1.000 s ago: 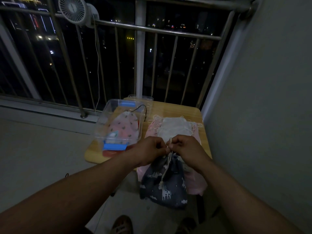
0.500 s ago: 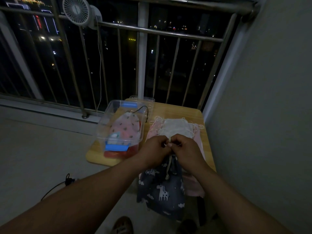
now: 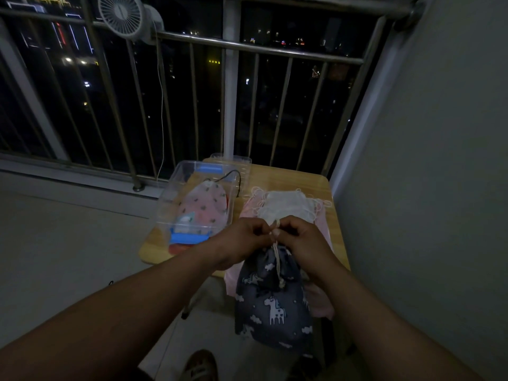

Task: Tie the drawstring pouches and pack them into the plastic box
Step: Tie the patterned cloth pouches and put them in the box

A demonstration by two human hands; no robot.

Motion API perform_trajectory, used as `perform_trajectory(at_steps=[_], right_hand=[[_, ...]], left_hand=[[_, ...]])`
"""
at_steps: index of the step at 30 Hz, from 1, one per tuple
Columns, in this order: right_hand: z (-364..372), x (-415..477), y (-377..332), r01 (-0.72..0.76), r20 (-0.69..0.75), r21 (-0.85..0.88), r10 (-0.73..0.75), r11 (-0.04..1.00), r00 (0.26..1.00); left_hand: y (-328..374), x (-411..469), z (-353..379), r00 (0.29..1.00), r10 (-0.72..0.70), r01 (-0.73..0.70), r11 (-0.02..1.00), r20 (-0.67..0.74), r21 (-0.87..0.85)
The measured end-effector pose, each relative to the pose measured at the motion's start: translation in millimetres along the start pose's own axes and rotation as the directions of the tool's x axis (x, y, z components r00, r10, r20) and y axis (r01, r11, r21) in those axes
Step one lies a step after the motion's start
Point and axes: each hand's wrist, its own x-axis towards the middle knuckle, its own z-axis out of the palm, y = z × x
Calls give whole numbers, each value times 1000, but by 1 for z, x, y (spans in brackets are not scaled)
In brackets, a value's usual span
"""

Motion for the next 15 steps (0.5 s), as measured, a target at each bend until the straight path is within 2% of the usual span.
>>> perform_trajectory(at_steps=[5,9,15], right_hand=[[-2,1,-3,-186,99,273,164,944,981],[-1,3,-3,-179,77,219,166,959,983],[-10,8,4,-167,-131,203,196,965,972]], left_hand=[[5,-5,-6,996,-12,19,996,84,-86],[4,-7,-2,998,23,-19,996,58,-85],[0,-10,-8,998,61,-62,992,8,112]])
